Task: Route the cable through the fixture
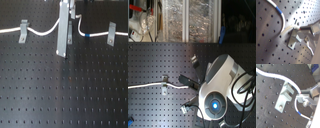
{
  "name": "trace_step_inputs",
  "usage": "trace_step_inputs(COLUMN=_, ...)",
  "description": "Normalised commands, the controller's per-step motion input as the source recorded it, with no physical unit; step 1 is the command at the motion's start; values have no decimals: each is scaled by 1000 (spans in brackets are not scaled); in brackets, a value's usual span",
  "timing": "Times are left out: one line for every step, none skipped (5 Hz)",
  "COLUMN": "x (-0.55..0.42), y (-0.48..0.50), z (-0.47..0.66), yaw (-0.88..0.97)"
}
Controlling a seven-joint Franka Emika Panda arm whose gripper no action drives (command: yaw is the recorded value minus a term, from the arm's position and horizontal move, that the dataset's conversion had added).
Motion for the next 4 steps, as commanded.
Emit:
trace_step_inputs(x=-299, y=377, z=70, yaw=-231)
trace_step_inputs(x=0, y=0, z=17, yaw=0)
trace_step_inputs(x=-63, y=318, z=256, yaw=-80)
trace_step_inputs(x=-105, y=260, z=305, yaw=0)
